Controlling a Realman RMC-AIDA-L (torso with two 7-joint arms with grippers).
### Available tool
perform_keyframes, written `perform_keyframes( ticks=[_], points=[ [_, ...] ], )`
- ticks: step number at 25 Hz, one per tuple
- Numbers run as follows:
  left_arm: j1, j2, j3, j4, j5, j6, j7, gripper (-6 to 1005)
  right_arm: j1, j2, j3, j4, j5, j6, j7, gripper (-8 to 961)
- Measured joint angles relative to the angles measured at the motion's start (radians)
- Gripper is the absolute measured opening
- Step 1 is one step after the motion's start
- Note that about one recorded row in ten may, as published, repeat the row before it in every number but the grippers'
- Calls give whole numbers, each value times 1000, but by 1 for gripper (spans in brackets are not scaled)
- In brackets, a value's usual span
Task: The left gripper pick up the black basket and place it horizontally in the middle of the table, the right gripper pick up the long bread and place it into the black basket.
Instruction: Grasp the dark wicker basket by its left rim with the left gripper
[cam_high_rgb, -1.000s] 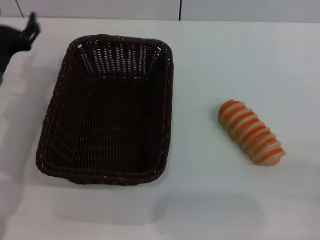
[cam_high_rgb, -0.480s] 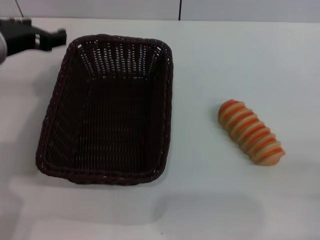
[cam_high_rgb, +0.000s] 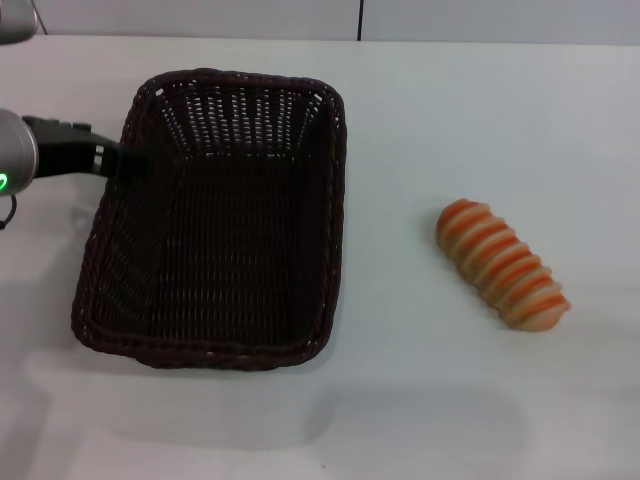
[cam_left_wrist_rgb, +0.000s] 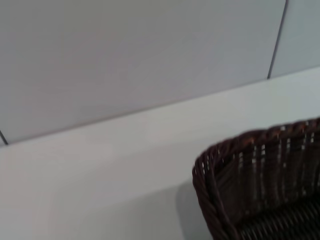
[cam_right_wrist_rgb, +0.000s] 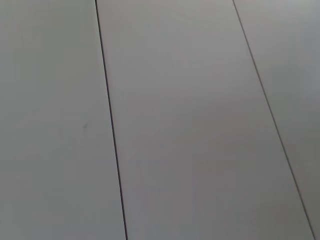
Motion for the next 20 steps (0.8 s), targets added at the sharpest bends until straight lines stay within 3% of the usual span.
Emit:
perform_keyframes(
  ticks=[5,7,13,20],
  points=[
    [-6,0,0,17,0,-19,-2,744,-2,0,0,0,0,-1,0,813],
    [-38,0,0,36,5,-96,-27,740,-3,0,0,2,0,-2,0,813],
    [-82,3,-7,57,6,-171,-36,728,-3,0,-11,3,0,-3,0,811],
    [-91,2,-2,47,7,-185,-1,681,-1,0,-12,4,0,-5,0,809]
  ],
)
